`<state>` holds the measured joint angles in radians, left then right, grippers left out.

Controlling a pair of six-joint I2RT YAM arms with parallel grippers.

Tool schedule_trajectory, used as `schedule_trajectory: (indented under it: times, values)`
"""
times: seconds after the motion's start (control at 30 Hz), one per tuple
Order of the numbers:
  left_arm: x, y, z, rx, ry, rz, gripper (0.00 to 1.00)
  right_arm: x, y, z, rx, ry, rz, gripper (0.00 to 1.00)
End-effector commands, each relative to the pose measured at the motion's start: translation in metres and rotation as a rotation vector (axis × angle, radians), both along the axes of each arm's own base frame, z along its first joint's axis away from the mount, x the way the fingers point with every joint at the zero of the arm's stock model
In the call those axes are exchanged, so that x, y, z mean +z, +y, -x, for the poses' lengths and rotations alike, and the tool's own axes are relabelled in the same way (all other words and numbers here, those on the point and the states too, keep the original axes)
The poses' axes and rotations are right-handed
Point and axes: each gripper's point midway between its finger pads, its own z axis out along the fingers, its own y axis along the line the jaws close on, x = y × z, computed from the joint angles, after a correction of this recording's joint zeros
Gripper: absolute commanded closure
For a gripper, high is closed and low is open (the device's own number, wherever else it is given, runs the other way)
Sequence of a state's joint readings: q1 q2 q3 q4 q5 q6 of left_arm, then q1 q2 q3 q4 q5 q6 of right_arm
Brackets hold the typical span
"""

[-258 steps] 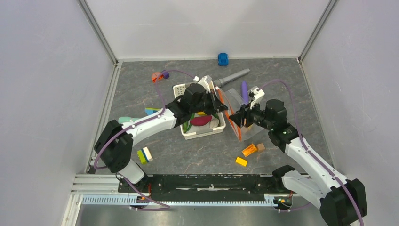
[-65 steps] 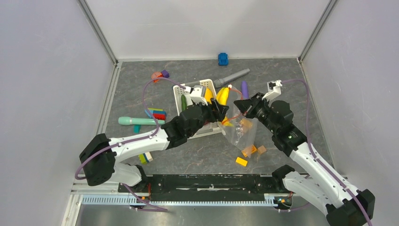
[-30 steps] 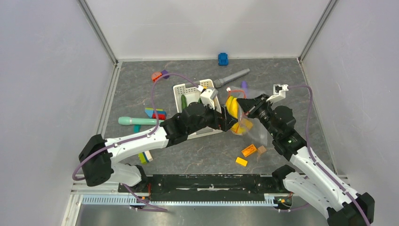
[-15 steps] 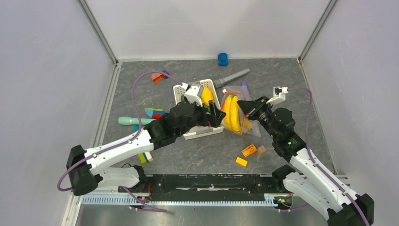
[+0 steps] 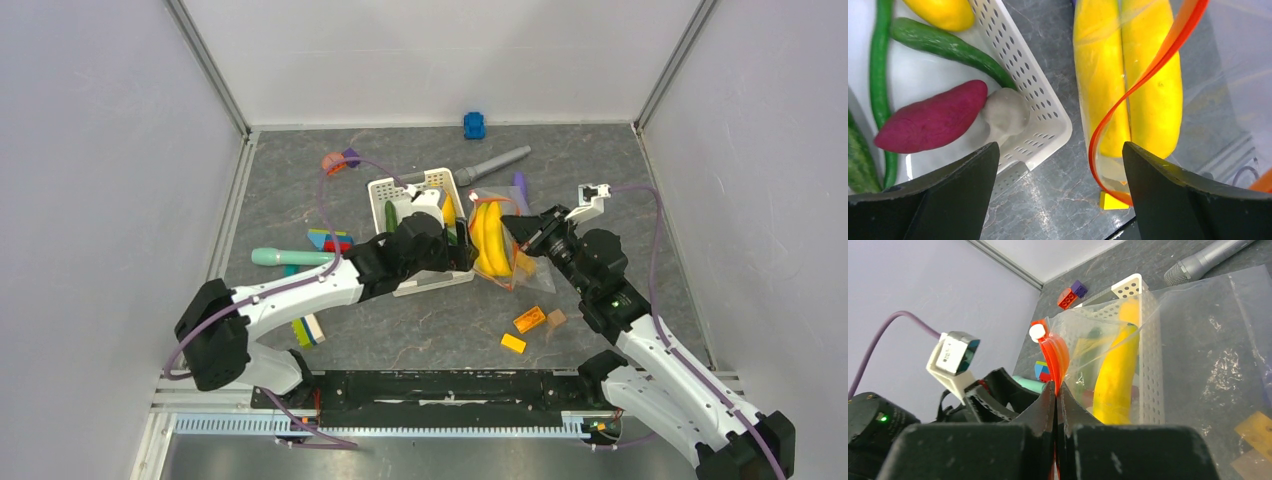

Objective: Place the food in the zip-top bag and seal the zipper
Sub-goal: Adjust the zipper food storage bag at the center of the board.

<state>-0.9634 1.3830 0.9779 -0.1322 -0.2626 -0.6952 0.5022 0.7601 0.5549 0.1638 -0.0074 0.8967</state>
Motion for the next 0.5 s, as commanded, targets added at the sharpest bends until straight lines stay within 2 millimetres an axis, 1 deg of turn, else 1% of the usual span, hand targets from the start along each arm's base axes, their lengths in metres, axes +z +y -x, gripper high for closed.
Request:
schedule_trajectory:
  times: [0.0, 0.03, 0.1, 0.13, 0.17, 0.2, 0.23, 0.27, 0.3, 0.43, 0.47]
  values:
    - [0.033, -0.035, -0.002, -0.068, 0.006, 0.143, 0.07, 0.027, 0.003, 0.003, 0.020, -0.058, -0.040, 1.00]
    - [0.030, -0.036, -0.002, -0.069, 0.012, 0.139, 0.12, 0.025, 0.003, 0.002, 0.016, -0.053, -0.036, 1.00]
    - [0.030, -0.033, -0.003, -0.055, 0.011, 0.130, 0.33, 0.024, 0.002, 0.001, 0.008, -0.048, -0.019, 1.00]
    - [0.032, -0.031, -0.004, -0.049, 0.007, 0.127, 0.45, 0.024, 0.000, 0.000, 0.002, -0.051, -0.004, 1.00]
    - [0.034, -0.028, -0.005, -0.037, 0.000, 0.123, 0.61, 0.023, -0.004, -0.002, -0.018, -0.047, 0.019, 1.00]
    - [0.038, -0.026, -0.006, -0.032, -0.010, 0.122, 0.72, 0.023, -0.009, -0.004, -0.045, -0.047, 0.053, 1.00]
    - [0.042, -0.024, -0.006, -0.029, -0.021, 0.122, 0.81, 0.024, -0.015, -0.006, -0.070, -0.045, 0.096, 1.00]
    - [0.048, -0.024, -0.007, -0.033, -0.034, 0.126, 0.90, 0.020, -0.020, -0.008, -0.091, -0.030, 0.152, 1.00]
    - [0.053, -0.024, -0.006, -0.038, -0.042, 0.126, 0.97, 0.023, -0.028, -0.011, -0.121, -0.023, 0.218, 1.00]
    - [0.089, -0.035, -0.002, -0.125, -0.102, 0.172, 0.98, 0.020, -0.064, -0.015, -0.207, 0.062, 0.552, 1.00]
    - [0.099, -0.038, 0.000, -0.144, -0.118, 0.186, 0.98, 0.022, -0.073, -0.016, -0.223, 0.078, 0.632, 1.00]
